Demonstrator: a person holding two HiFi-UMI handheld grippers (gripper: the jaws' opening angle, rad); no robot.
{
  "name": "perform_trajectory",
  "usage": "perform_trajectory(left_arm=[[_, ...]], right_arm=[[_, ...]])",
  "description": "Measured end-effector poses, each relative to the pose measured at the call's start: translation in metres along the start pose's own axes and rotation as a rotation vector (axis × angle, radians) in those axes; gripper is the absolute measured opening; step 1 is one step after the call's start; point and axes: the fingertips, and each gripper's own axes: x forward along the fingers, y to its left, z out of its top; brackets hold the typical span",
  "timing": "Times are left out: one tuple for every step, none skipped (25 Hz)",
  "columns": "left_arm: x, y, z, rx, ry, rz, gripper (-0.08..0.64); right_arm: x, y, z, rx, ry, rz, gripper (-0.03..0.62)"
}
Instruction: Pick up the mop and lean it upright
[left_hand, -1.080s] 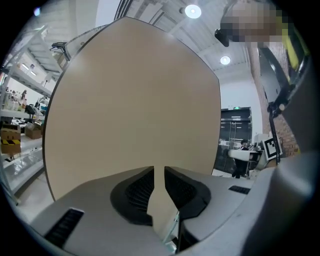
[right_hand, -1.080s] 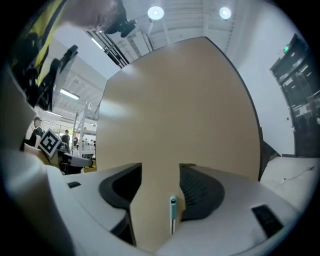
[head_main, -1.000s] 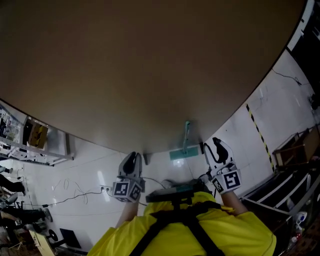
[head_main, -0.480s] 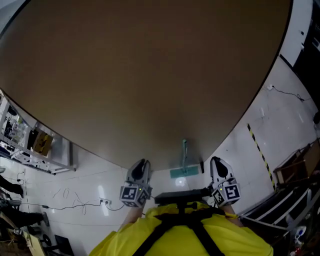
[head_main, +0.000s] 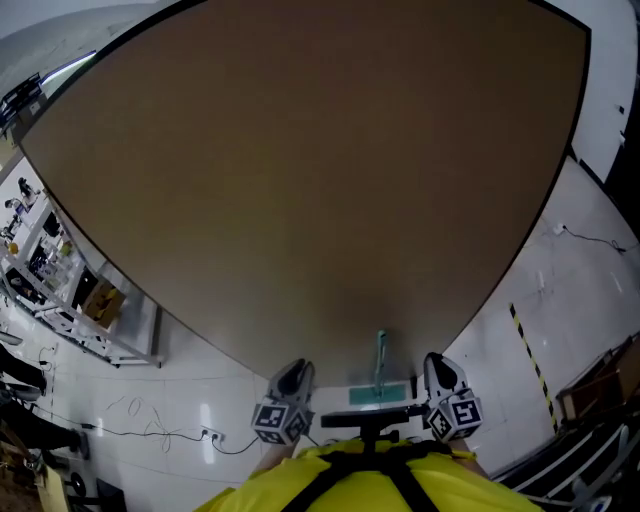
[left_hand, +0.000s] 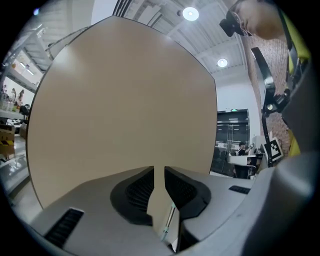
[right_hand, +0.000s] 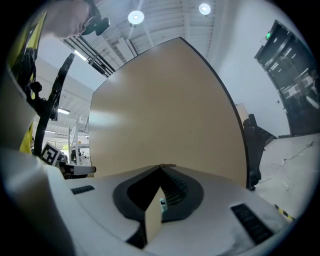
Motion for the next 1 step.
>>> perform_trajectory(left_arm=[[0.0006, 0.0002, -0.0016, -0.004, 0.001, 0.005, 0.072]], right_arm=[[0.001, -0.001, -0.0017, 0.003, 0.01, 0.006, 0.007]])
